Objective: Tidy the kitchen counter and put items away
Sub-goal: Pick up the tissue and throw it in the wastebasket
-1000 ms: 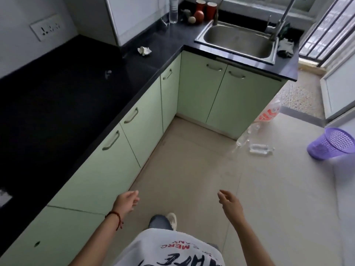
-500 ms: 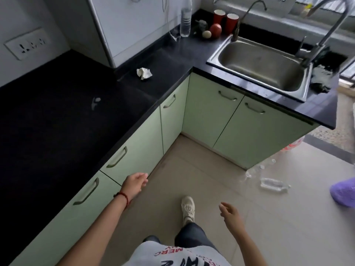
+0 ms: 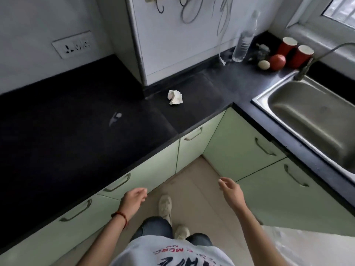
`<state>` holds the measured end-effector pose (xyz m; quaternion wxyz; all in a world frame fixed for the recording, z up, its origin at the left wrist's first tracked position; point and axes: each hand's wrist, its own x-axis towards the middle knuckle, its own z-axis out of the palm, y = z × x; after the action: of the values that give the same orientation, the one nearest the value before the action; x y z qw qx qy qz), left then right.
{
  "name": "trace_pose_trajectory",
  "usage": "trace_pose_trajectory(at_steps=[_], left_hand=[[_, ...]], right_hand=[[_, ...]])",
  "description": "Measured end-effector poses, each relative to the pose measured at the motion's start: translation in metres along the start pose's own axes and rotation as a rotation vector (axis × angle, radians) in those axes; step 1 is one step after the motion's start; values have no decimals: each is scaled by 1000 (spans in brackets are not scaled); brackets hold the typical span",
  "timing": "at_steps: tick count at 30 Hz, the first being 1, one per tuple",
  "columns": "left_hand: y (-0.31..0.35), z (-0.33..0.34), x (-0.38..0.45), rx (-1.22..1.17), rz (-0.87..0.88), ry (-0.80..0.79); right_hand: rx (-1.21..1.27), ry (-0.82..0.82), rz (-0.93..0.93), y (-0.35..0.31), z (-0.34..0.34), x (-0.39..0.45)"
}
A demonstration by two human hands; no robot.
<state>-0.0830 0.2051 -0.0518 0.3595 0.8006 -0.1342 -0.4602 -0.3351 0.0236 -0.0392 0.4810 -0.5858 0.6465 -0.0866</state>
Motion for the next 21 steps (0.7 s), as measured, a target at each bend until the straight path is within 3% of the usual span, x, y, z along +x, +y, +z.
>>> trace_pose_trajectory(at_steps=[9, 13, 18, 21], left_hand=[[99, -16, 70, 1, 295, 60], [123, -25, 107, 306, 507, 264], [117, -33, 146, 815, 513, 255], [113, -31, 153, 885, 516, 275]], right_hand=[[-34, -20, -164, -107, 24, 79], [6, 25, -256, -171, 31, 107], [-48, 12, -343, -237, 52, 139], [-176, -10, -447, -269, 69, 165]])
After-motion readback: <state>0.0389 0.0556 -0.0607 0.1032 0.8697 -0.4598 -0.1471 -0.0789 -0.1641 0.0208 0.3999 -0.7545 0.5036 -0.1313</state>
